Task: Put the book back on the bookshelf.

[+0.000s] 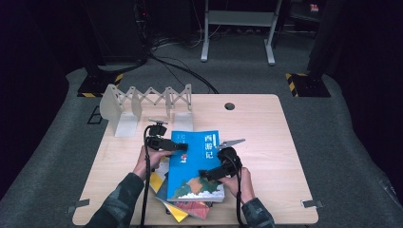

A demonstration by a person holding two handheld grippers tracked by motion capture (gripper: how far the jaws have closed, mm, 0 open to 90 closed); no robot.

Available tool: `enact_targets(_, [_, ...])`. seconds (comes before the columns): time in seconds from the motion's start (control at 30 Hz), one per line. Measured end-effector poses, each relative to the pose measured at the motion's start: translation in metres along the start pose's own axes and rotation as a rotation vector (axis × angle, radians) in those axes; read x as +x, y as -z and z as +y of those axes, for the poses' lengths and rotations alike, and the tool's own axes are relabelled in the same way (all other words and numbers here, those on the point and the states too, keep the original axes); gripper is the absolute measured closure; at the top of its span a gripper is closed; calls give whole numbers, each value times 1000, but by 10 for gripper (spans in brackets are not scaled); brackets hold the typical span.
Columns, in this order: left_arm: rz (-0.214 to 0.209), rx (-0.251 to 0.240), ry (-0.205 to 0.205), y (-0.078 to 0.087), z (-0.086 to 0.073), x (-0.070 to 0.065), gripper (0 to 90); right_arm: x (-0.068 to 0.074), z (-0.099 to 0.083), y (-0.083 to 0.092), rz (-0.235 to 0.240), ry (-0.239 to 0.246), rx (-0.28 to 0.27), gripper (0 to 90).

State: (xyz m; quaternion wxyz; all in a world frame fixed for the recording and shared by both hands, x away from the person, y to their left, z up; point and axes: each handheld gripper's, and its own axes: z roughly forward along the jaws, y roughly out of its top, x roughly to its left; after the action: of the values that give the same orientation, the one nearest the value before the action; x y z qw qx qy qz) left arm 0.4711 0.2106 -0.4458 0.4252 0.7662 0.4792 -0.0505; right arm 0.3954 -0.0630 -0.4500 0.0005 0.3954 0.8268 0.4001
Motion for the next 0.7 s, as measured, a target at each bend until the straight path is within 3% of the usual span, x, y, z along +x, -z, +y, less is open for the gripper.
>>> enact_targets(0.1, [8, -33, -6, 6, 4, -7, 184, -3, -2, 2, 29, -24, -16, 0])
enact_targets(0.27, [36, -28, -29, 17, 11, -19, 241, -4, 0, 4, 44, -28, -37, 0])
enact_targets(0.43, [47, -21, -19, 19, 11, -18, 272, -3, 3, 3, 41, -21, -33, 0])
enact_targets(0.57, [35, -22, 32, 15, 3, -8, 290, 1, 3, 0, -1, -9, -21, 0])
enact_targets(0.63, [45, -42, 37, 13, -1, -4, 333, 3, 3, -1, -26, 2, -14, 0])
enact_targets(0.7, [50, -48, 13, 14, -3, -6, 372, 7, 3, 0, -80, 4, -10, 0])
